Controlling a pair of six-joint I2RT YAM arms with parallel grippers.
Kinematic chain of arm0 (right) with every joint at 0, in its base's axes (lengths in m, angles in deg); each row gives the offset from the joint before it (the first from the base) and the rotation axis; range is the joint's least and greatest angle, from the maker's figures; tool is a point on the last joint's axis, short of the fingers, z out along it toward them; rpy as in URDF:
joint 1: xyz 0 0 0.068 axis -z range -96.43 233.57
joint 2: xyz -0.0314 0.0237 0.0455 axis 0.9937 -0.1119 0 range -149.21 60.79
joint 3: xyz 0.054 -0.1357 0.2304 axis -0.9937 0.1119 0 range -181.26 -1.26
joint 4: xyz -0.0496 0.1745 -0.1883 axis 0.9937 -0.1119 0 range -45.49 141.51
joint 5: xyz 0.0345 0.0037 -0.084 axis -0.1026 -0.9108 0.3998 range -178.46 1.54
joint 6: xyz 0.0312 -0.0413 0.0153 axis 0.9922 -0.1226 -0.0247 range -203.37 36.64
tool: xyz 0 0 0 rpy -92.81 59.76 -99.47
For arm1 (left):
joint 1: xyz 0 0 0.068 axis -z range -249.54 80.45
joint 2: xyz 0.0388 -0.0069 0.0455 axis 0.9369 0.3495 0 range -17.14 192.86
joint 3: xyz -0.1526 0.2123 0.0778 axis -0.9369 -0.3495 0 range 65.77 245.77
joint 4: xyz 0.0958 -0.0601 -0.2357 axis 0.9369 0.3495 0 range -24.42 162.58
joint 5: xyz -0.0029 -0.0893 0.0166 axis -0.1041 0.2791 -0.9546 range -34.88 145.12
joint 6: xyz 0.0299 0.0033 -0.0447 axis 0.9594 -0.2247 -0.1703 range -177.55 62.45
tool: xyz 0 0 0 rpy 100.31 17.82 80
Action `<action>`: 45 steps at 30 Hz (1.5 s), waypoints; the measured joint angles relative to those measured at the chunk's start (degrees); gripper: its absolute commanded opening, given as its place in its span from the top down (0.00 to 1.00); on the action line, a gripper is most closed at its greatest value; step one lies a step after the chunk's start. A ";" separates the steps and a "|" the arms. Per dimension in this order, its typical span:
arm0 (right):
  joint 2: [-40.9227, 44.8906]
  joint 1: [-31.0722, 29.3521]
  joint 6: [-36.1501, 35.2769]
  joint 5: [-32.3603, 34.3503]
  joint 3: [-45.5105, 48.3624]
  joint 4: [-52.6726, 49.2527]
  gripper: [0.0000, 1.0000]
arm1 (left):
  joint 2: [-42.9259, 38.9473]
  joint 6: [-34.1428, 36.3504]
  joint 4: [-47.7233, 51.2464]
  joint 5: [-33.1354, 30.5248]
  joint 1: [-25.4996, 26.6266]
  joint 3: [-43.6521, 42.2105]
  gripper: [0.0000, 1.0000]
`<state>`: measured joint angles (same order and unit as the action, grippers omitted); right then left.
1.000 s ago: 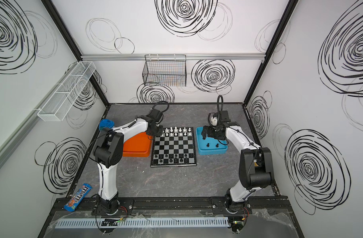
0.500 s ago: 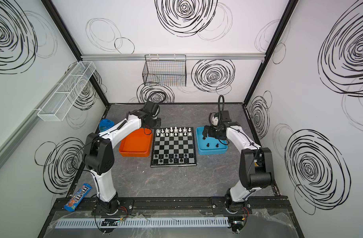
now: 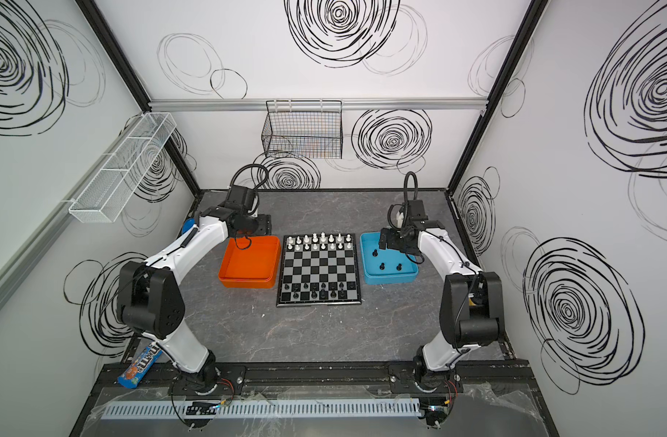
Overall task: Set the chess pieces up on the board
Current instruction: 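Raise the left gripper over the orange tray while the right gripper lowers, then close the right gripper on a black piece in the blue tray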
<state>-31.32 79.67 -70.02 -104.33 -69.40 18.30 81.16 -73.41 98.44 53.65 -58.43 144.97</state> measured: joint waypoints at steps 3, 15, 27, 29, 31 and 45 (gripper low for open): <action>-2.38 -1.44 0.50 1.11 -1.97 -0.15 0.11 | -0.15 0.00 -0.68 1.51 -1.51 -2.51 0.17; -13.51 -5.73 2.32 4.04 -4.76 -0.04 0.34 | -2.19 -0.07 -3.32 6.64 -4.94 -3.02 0.13; -16.70 -7.02 3.21 6.25 -6.36 1.53 0.48 | -2.25 -0.31 -3.87 8.52 -5.57 -3.61 0.09; -17.05 -7.21 3.21 6.34 -6.60 1.73 0.49 | -2.25 -0.35 -3.89 8.59 -5.60 -3.61 0.09; -17.33 -7.41 3.21 6.47 -6.95 1.84 0.51 | -2.25 -0.44 -3.91 8.74 -5.62 -3.61 0.08; -18.32 -7.45 3.15 6.45 -7.17 2.32 0.70 | -2.25 -0.50 -4.31 9.11 -5.66 -3.78 0.08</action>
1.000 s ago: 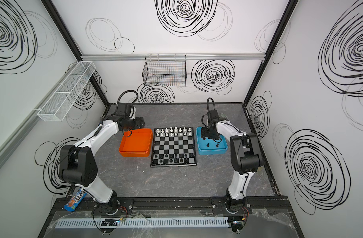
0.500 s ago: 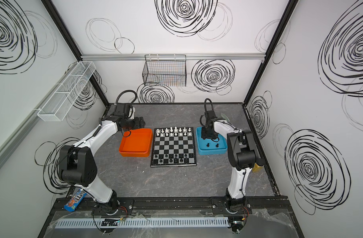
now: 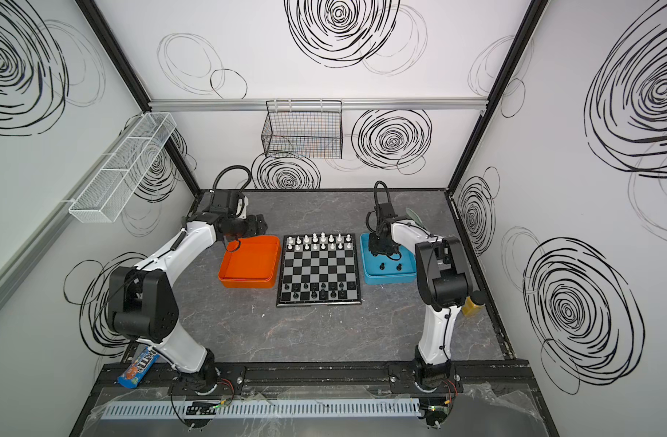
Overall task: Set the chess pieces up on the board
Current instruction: 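Close the right gripper on a black piece in the blue tray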
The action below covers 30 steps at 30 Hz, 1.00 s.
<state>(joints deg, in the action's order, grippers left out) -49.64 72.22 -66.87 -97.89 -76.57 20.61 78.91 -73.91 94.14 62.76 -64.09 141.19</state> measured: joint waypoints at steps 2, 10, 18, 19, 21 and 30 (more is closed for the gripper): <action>0.00 0.00 -0.04 0.00 0.00 0.04 0.72 | 0.00 0.00 0.00 0.04 0.00 0.00 0.08; 0.00 0.00 -0.22 0.00 0.00 0.13 0.75 | 0.00 -0.15 -0.02 0.22 0.00 -0.04 0.08; 0.00 -0.28 -0.24 -0.59 0.00 0.15 0.75 | 0.00 -0.17 -0.04 0.22 0.00 -0.11 0.08; 0.00 -0.37 -0.24 -0.66 0.00 0.15 0.75 | 0.00 -0.17 -0.04 0.24 0.00 -0.11 0.08; 0.00 -0.63 -0.26 -0.81 0.00 0.15 0.78 | 0.00 -0.20 -0.04 0.26 0.00 -0.11 0.08; 0.00 -1.07 -0.48 -1.38 -0.02 0.09 0.87 | 0.00 -0.22 -0.04 0.28 0.00 -0.11 0.08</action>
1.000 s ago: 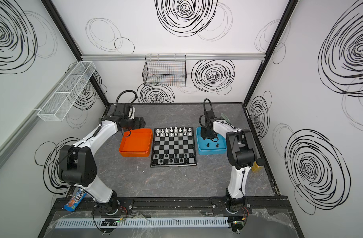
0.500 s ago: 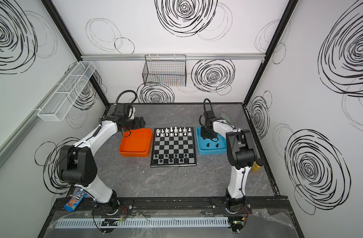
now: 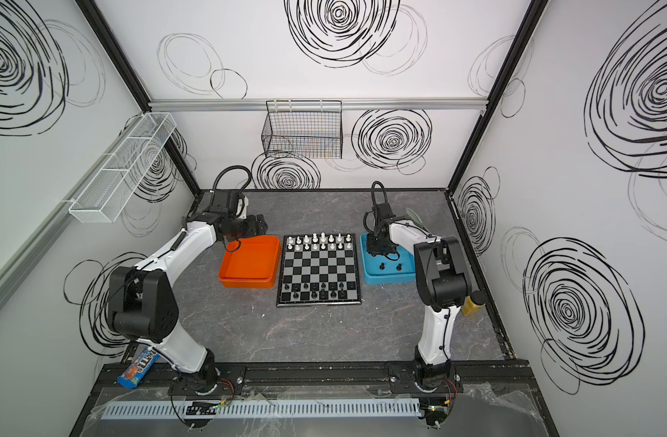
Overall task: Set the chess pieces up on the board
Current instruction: 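Close the right gripper on a black piece in the blue tray, then lift the black piece, carry it over the board and lower onto the black back row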
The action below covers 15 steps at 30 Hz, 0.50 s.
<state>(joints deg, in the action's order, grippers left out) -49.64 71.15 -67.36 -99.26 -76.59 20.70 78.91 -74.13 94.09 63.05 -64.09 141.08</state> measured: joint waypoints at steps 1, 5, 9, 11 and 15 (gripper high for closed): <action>0.00 0.00 -0.04 0.02 0.00 -0.02 0.87 | 0.00 -0.02 0.00 0.00 0.00 0.00 0.08; 0.22 -0.04 -0.24 0.04 -0.07 -0.39 0.88 | 0.00 -0.07 0.00 0.00 0.00 -0.02 0.07; 1.03 -0.31 -0.79 0.37 -0.52 -2.27 0.88 | 0.00 -0.15 -0.02 0.02 0.00 -0.04 0.07; 1.70 -0.33 -1.11 0.63 -1.25 -2.97 0.88 | 0.02 -0.17 -0.02 0.02 0.00 -0.07 0.07; 3.87 -0.66 -1.88 0.87 -2.84 -4.61 0.88 | 0.04 -0.17 -0.02 0.00 0.00 -0.09 0.07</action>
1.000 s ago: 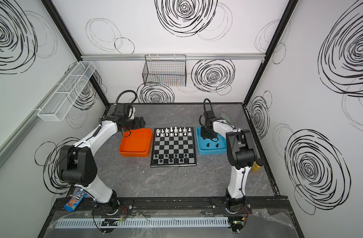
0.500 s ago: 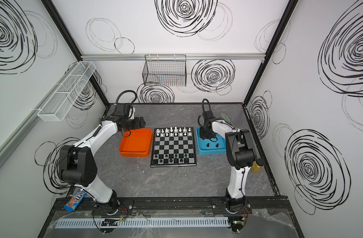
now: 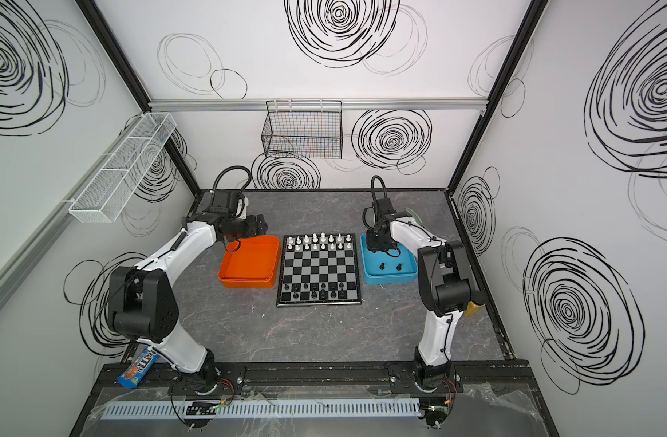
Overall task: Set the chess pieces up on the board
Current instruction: 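Lift the black piece, carry it over the board and lower onto the black back row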
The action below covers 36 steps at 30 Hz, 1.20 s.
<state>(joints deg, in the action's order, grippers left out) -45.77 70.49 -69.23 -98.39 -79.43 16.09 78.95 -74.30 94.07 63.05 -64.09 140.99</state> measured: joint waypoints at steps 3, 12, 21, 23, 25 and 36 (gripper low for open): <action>1.88 -0.55 -0.46 0.13 -1.31 -1.51 0.88 | 0.04 0.00 0.00 -0.02 0.00 0.00 0.07; 5.11 -10.71 -1.29 0.87 -4.48 -6.21 0.88 | 0.46 0.00 0.02 -0.11 -0.13 0.00 0.07; 5.40 -24.59 1.11 -0.81 -4.81 -6.54 0.88 | 0.79 0.02 0.00 -0.63 -1.90 0.00 0.07; 5.40 -27.04 1.81 -1.27 -4.81 -6.40 0.88 | 0.81 0.02 0.02 -0.68 -2.05 0.00 0.07; 5.35 -28.74 2.40 -1.46 -4.83 -6.23 0.88 | 0.81 0.02 0.00 -0.68 -2.08 0.00 0.07; 2.84 -36.02 5.33 -1.73 -4.81 -3.72 0.87 | 0.98 0.02 0.02 -0.68 -2.10 0.00 0.08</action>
<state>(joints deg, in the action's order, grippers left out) -42.93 34.47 -63.90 -100.12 -84.24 12.37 79.94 -74.28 94.09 62.37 -66.19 140.99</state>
